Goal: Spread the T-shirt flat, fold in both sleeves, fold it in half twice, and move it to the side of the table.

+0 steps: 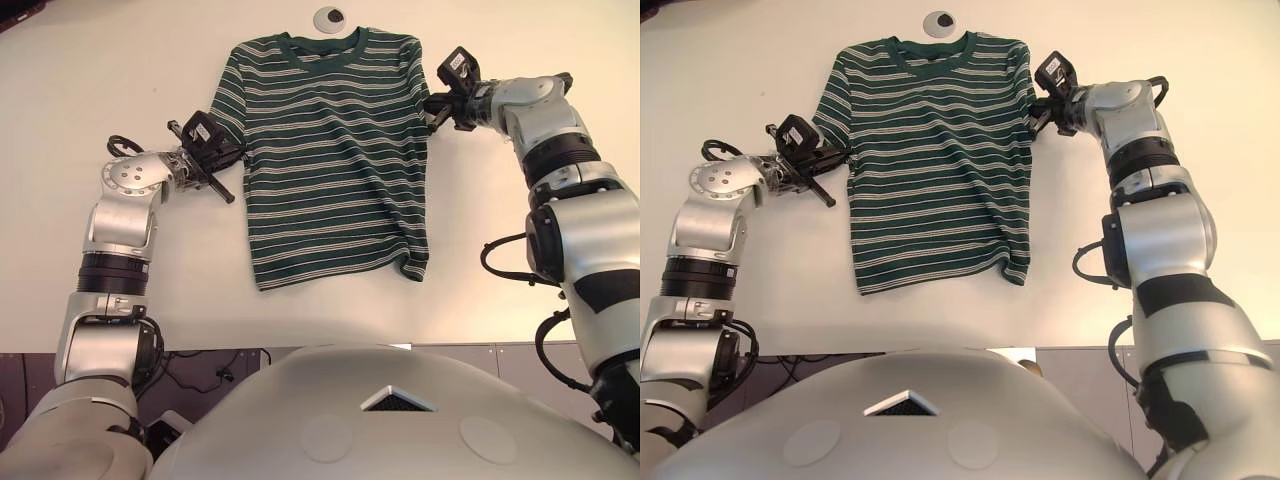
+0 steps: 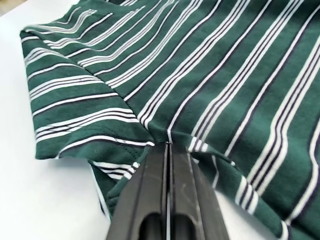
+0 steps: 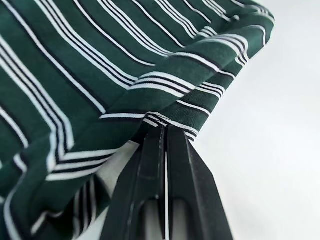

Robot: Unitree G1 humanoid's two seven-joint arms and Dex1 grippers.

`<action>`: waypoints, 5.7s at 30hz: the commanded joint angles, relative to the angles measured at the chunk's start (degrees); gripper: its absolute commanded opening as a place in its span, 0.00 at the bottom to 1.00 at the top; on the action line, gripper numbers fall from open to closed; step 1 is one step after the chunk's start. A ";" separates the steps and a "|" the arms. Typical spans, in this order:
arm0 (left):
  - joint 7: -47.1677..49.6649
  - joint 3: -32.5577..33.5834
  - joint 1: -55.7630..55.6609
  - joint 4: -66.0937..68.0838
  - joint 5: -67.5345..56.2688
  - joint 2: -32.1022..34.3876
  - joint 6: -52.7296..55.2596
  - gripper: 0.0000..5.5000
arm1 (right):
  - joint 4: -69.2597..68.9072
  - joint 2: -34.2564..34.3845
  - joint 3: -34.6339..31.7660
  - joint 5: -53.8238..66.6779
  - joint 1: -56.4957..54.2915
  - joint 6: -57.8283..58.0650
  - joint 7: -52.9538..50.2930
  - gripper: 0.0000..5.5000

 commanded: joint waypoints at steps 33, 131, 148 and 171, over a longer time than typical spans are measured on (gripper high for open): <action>10.14 6.07 1.10 6.27 2.64 0.34 -2.97 0.00 | 1.99 9.09 1.88 -9.98 8.96 -6.05 -16.03 0.01; 18.03 25.12 -6.27 13.14 -23.49 -16.81 14.04 0.06 | -0.24 8.46 3.46 -9.97 10.69 -7.56 -20.51 0.00; 19.61 23.03 -6.32 14.32 -23.55 -18.90 20.96 0.24 | -0.10 8.30 4.08 -10.34 10.79 -7.75 -20.47 0.00; 18.47 29.21 -8.10 8.62 -34.20 -22.00 24.05 0.01 | -0.19 8.39 4.11 -10.18 10.92 -7.78 -20.86 0.00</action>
